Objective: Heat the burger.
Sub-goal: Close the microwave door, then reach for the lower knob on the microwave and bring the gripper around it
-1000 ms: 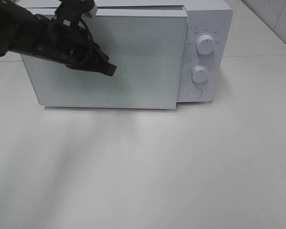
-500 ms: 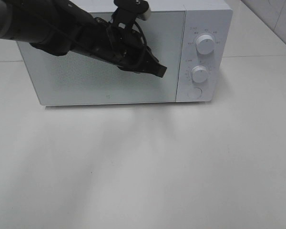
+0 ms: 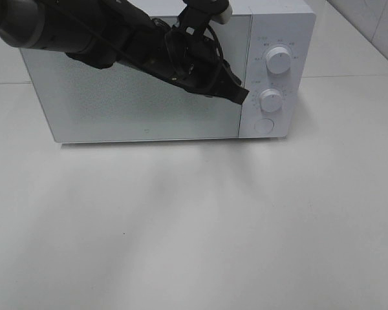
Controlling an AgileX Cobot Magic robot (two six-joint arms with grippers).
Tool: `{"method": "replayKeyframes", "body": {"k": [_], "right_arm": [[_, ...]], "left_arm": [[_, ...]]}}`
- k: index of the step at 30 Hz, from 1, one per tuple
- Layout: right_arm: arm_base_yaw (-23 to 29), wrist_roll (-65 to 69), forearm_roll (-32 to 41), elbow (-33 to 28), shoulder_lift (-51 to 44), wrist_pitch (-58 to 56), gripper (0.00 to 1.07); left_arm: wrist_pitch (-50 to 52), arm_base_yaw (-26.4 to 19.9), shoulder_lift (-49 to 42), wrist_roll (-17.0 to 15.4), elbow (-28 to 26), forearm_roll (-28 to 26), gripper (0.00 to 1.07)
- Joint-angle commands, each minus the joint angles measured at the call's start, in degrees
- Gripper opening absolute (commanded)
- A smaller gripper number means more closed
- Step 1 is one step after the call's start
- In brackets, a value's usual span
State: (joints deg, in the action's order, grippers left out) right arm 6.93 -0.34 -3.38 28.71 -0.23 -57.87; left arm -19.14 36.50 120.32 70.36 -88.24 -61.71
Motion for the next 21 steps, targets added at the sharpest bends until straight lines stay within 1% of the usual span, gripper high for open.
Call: {"method": "replayKeyframes", "body": {"k": [1, 2, 3, 4, 5, 6, 7, 8, 9, 10, 11, 12, 13, 14, 15, 16, 17, 18, 19, 20, 21], "right_arm": [[-0.11, -0.34, 0.29, 0.00, -1.38, 0.52, 0.69], [-0.11, -0.34, 0.29, 0.00, -1.38, 0.52, 0.69], [-0.11, -0.34, 0.29, 0.00, -1.38, 0.52, 0.69], [-0.11, -0.34, 0.29, 0.00, -1.38, 0.52, 0.69], [-0.11, -0.34, 0.29, 0.00, -1.38, 0.52, 0.69], [-0.11, -0.34, 0.29, 0.00, -1.38, 0.52, 0.69], [-0.11, -0.34, 0.29, 0.00, -1.38, 0.52, 0.69], [-0.11, -0.34, 0.29, 0.00, -1.38, 0.52, 0.69], [-0.11, -0.34, 0.29, 0.00, -1.38, 0.52, 0.69], [-0.11, -0.34, 0.29, 0.00, -1.38, 0.52, 0.69], [-0.11, -0.34, 0.29, 0.00, -1.38, 0.52, 0.69], [-0.11, -0.34, 0.29, 0.00, -1.38, 0.52, 0.69], [-0.11, -0.34, 0.29, 0.00, -1.38, 0.52, 0.69], [-0.11, -0.34, 0.29, 0.00, -1.38, 0.52, 0.69], [-0.11, -0.34, 0.29, 0.00, -1.38, 0.52, 0.69], [-0.11, -0.34, 0.29, 0.00, -1.38, 0.52, 0.69], [-0.11, -0.34, 0.29, 0.00, -1.38, 0.52, 0.69], [-0.11, -0.34, 0.29, 0.00, -1.38, 0.52, 0.69], [-0.11, -0.34, 0.29, 0.00, -1.38, 0.52, 0.69], [-0.11, -0.34, 0.29, 0.00, -1.38, 0.52, 0.68], [-0.11, -0.34, 0.29, 0.00, -1.38, 0.52, 0.68]], "left_arm": [[2.98, -2.12, 0.11, 1.66, -1.49, 1.89, 0.00], [1.09, -2.12, 0.00, 1.49, -1.49, 3.21, 0.00], [1.09, -2.12, 0.00, 1.49, -1.49, 3.21, 0.00], [-1.20, -2.12, -0.23, 0.29, -1.49, 5.50, 0.00], [-1.20, -2.12, -0.23, 0.29, -1.49, 5.50, 0.00], [-3.67, -2.18, -0.80, -2.46, -1.49, 8.14, 0.00], [-3.67, -2.18, -0.80, -2.46, -1.49, 8.14, 0.00], [-6.30, -2.18, -1.55, -6.07, -1.49, 11.75, 0.00], [-6.30, -2.18, -1.55, -6.07, -1.49, 11.75, 0.00], [-8.54, -2.18, -2.64, -10.54, -1.49, 16.84, 0.00], [-8.54, -2.18, -2.64, -10.54, -1.49, 16.84, 0.00], [-10.89, -2.18, -4.01, -16.79, -1.49, 22.40, 0.00], [-10.89, -2.18, -4.01, -16.79, -1.49, 22.40, 0.00], [-13.69, -2.18, -5.44, -23.03, -1.49, 28.13, 0.00], [-13.69, -2.18, -5.44, -23.03, -1.49, 28.13, 0.00], [-17.19, -2.18, -7.28, -30.94, -1.49, 34.43, 0.00], [-17.19, -2.18, -7.28, -30.94, -1.49, 34.43, 0.00], [-20.51, -2.18, -8.77, -36.55, -1.49, 38.79, 0.00], [-20.51, -2.18, -8.77, -36.55, -1.49, 38.79, 0.00], [-23.95, -2.18, -10.60, -42.80, -1.49, 42.74, 0.00], [-23.95, -2.18, -10.60, -42.80, -1.49, 42.74, 0.00]]}}
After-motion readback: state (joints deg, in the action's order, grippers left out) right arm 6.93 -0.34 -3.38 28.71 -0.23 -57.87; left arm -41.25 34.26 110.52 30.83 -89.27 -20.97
